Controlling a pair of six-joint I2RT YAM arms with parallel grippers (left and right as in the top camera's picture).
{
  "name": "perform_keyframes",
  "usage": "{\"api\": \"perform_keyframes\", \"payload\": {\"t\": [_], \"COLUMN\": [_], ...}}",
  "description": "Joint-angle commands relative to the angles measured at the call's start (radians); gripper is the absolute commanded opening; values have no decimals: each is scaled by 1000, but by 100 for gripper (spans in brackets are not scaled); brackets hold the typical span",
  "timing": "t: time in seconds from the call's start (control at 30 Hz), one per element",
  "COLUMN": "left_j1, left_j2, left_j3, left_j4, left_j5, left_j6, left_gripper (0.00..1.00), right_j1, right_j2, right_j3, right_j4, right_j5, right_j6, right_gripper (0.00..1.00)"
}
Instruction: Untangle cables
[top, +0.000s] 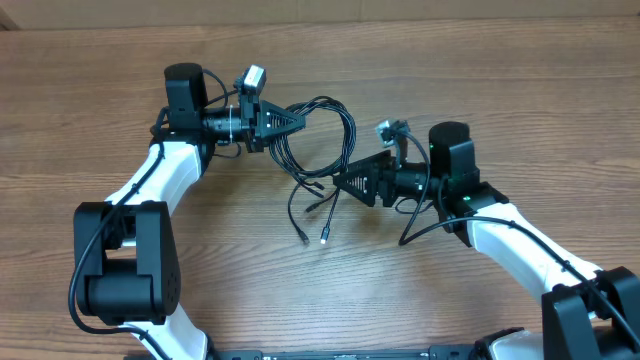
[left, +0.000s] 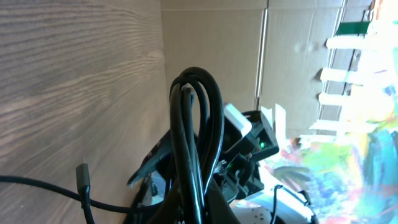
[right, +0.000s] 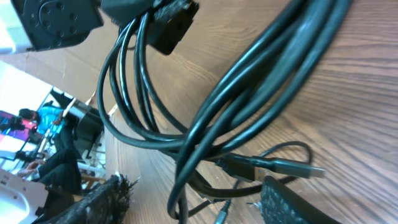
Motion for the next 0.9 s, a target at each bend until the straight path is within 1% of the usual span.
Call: {"api": "perform_keyframes", "payload": {"t": [0.0, 0.07, 0.1, 0.27, 0.33, 0.53, 0.6, 0.73, 0.87], "left_j1": [7, 6, 6, 5, 4, 4, 4, 4, 4], "left_j2": [-5, -5, -5, -5, -5, -5, -5, -5, -5], "left_j3": [5, 5, 5, 5, 5, 5, 5, 5, 5], "left_j4": [8, 8, 8, 8, 8, 12, 12, 13, 12], "left_j5": [38, 42, 42, 46, 45, 45, 45, 43, 47], "left_j6": [-79, -79, -79, -77, -77, -60, -41, 46, 227], "left_gripper": [4, 4, 4, 4, 4, 4, 4, 4, 4], "right_j1": [28, 35, 36, 37, 37, 37, 36, 36, 32], "right_j2": [-14, -14, -14, -14, -14, -14, -14, -14, -14], "right_j3": [6, 6, 6, 6, 6, 6, 6, 6, 6], "right_j4": [10, 11, 13, 39, 43, 38, 38, 38, 37], "right_j5": [8, 15, 15, 15, 15, 14, 14, 14, 9], "right_j6": [-29, -29, -29, -29, -29, -14, 21, 111, 197], "right_gripper": [64, 62, 60, 36, 34, 23, 18, 8, 4]}}
